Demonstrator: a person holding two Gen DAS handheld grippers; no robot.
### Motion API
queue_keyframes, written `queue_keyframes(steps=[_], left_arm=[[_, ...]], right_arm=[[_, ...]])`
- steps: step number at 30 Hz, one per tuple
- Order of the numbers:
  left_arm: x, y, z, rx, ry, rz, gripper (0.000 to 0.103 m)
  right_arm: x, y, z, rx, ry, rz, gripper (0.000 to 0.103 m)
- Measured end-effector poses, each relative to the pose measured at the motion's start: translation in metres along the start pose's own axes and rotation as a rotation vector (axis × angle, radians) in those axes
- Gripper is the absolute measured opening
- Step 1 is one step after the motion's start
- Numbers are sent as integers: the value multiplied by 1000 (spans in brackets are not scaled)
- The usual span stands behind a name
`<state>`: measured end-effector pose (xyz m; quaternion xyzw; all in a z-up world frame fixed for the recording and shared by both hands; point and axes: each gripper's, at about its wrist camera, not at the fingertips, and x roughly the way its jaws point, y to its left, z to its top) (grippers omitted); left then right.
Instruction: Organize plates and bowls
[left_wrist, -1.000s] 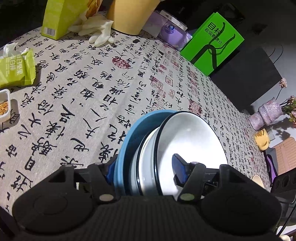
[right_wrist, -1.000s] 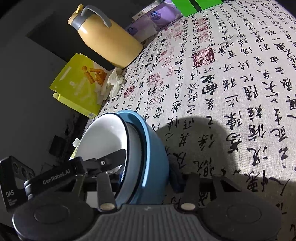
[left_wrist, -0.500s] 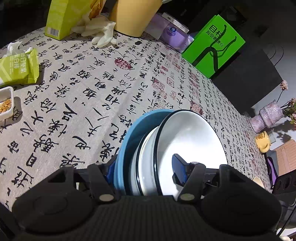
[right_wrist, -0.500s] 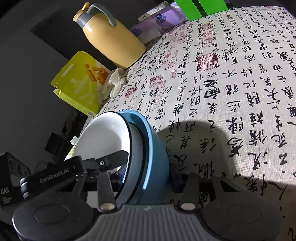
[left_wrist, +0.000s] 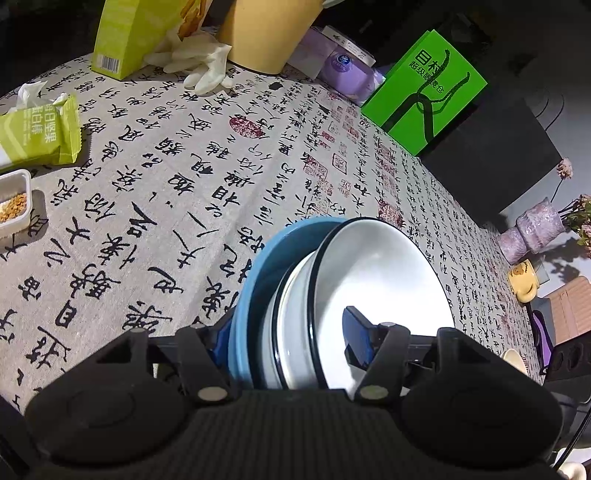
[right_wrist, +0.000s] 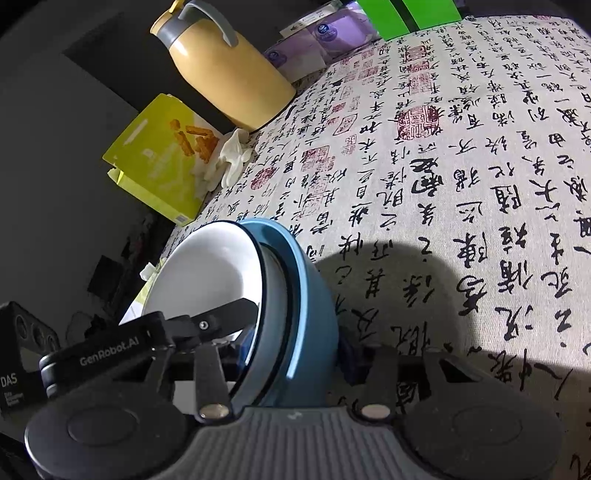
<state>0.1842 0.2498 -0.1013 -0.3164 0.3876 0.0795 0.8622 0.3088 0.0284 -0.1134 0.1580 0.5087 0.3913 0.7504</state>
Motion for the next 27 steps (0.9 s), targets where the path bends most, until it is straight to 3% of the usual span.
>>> queue_keyframes(steps=[27], left_arm=[[-6,-13,-2,32,-14,-23,60]], right_arm=[[-24,-5,-3,4,-17,9,43]])
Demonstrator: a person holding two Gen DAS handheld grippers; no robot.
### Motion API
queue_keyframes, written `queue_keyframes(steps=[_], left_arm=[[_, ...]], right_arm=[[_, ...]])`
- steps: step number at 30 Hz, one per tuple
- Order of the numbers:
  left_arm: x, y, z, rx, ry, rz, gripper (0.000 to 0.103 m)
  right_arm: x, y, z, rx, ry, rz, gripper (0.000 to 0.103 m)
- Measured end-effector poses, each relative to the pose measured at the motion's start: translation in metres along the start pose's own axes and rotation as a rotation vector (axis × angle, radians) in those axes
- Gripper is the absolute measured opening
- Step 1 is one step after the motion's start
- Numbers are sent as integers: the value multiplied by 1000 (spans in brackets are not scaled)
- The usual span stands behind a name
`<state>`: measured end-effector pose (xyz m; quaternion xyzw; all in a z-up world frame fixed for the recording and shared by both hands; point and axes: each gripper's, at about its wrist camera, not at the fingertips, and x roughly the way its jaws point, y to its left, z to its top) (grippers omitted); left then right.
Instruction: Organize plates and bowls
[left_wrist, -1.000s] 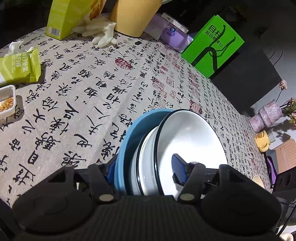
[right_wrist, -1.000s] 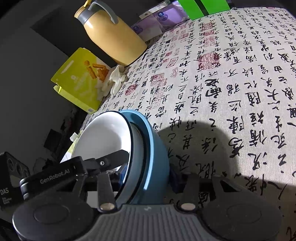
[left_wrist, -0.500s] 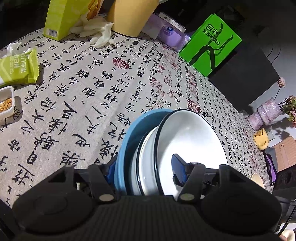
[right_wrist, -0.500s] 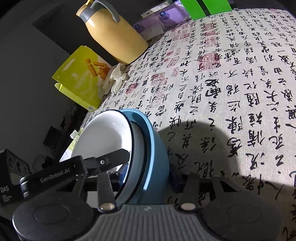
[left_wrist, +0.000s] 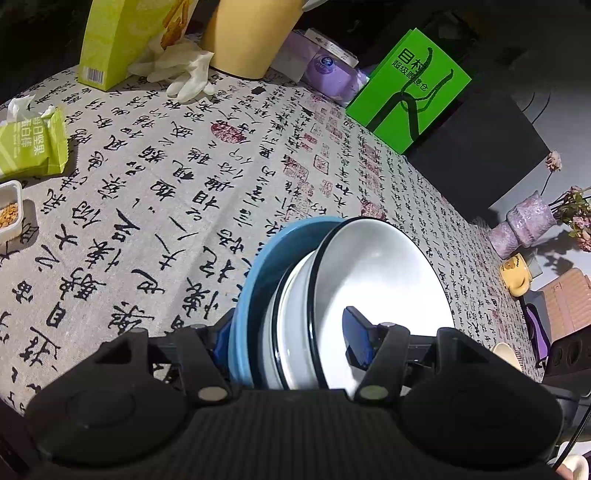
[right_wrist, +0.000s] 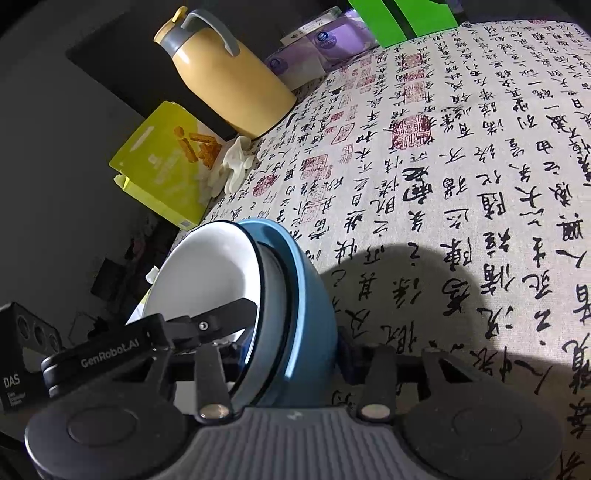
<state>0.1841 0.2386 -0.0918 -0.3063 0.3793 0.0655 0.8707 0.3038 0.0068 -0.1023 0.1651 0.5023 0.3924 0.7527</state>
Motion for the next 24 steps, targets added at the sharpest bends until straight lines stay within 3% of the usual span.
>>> queue_keyframes(steps=[24], left_arm=[[-9,-46,-10,44,-29,-32,59]], right_arm=[[-47,-11,-1,10,-68,1,43]])
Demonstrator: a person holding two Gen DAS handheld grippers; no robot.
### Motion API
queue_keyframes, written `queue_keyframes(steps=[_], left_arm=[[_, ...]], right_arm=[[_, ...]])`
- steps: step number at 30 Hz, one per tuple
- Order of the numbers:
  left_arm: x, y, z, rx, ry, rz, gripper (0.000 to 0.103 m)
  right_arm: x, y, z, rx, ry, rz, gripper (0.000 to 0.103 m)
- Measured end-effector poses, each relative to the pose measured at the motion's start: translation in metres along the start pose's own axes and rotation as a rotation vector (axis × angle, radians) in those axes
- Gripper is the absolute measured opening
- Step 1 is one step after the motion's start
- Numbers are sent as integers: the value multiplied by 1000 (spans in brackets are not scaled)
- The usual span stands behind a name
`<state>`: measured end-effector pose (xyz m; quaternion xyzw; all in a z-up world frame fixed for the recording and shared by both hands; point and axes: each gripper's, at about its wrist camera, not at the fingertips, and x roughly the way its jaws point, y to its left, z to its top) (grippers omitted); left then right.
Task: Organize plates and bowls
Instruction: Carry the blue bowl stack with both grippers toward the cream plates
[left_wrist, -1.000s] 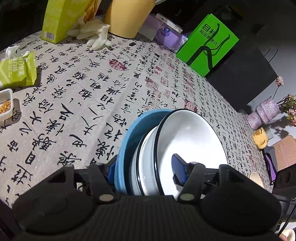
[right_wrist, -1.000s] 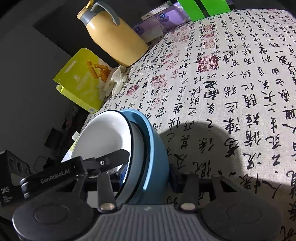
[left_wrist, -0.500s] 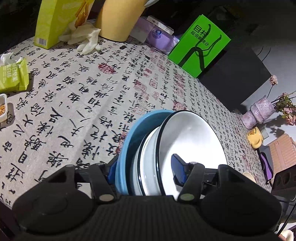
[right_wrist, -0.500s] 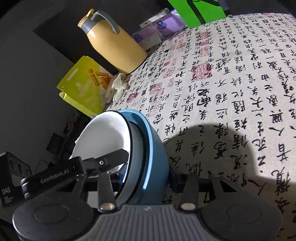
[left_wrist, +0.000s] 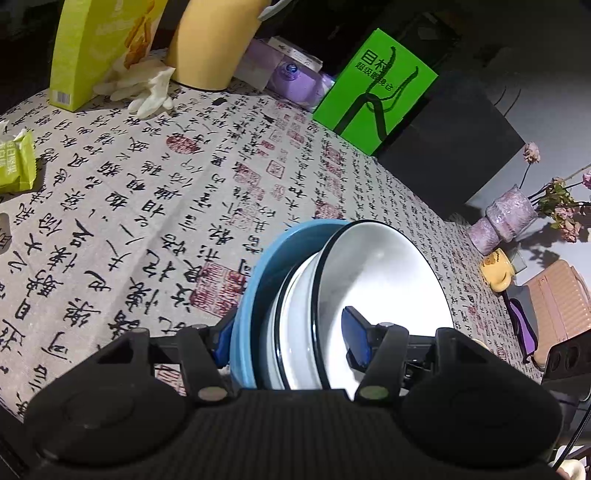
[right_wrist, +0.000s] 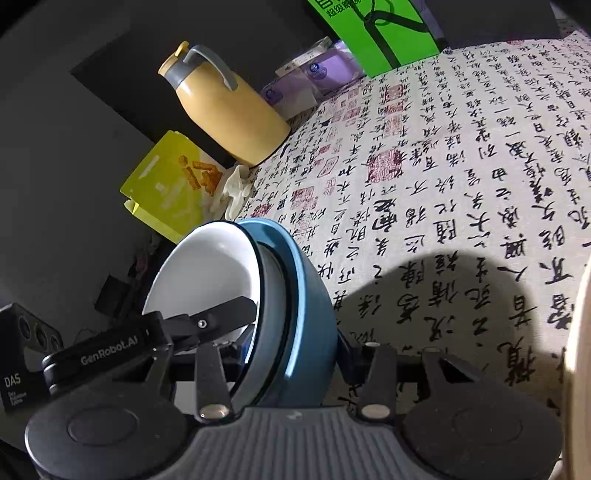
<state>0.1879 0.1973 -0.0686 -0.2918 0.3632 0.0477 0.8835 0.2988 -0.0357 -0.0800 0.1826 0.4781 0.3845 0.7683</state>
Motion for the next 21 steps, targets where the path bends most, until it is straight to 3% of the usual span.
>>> queue_keyframes(steps=[21], left_arm=[[2,-46,-14,49,4,-34,59]], right_arm=[[-46,-23,-3,27,-64,-17,43]])
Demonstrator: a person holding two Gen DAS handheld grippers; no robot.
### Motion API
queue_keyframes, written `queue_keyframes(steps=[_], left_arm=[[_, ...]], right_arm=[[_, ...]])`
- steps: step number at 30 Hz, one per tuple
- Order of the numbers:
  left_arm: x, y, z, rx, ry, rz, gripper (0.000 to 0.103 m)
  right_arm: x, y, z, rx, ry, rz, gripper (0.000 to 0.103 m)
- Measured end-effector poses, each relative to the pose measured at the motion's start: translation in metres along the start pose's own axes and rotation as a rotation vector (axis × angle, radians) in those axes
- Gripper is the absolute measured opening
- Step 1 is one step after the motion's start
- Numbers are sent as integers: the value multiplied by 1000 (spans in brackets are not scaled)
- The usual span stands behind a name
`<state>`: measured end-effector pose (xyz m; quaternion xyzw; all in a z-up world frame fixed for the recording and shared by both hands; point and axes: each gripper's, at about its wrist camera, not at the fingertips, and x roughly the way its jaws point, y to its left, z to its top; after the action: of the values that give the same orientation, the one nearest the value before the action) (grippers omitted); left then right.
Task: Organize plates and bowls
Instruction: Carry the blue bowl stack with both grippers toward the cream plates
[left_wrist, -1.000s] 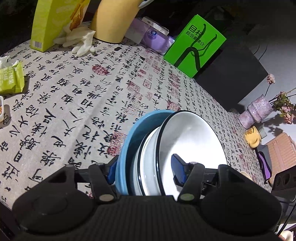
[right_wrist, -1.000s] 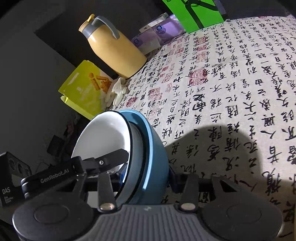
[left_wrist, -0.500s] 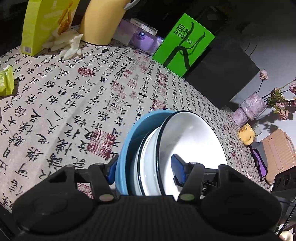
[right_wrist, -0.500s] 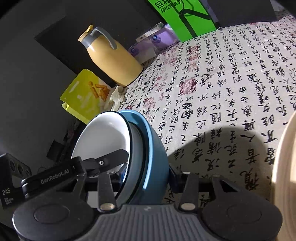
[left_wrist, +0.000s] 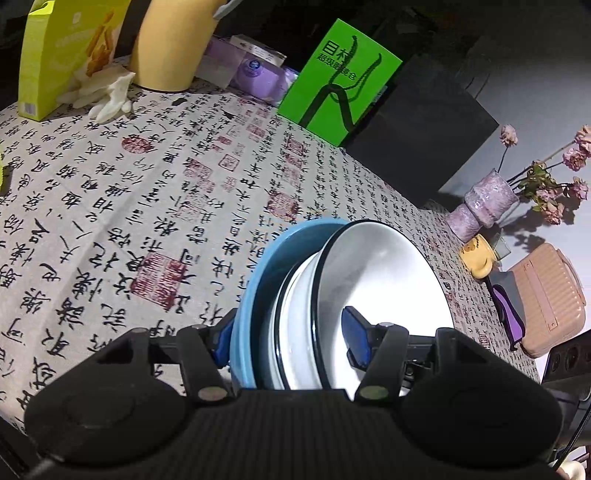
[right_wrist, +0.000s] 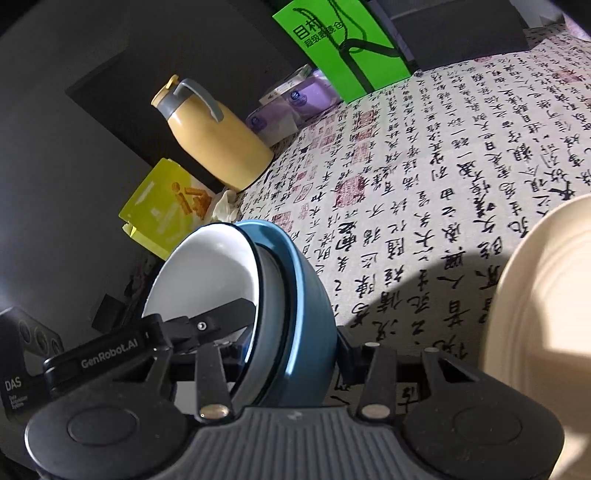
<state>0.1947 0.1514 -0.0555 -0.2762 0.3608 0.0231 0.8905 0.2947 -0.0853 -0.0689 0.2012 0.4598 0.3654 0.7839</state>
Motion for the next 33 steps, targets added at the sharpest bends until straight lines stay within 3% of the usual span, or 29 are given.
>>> queue_keyframes(steps=[33], left_arm=[[20,-77,-23,93,22,-66,59]], right_arm=[[-73,-51,-5,59,-100,-41,43]])
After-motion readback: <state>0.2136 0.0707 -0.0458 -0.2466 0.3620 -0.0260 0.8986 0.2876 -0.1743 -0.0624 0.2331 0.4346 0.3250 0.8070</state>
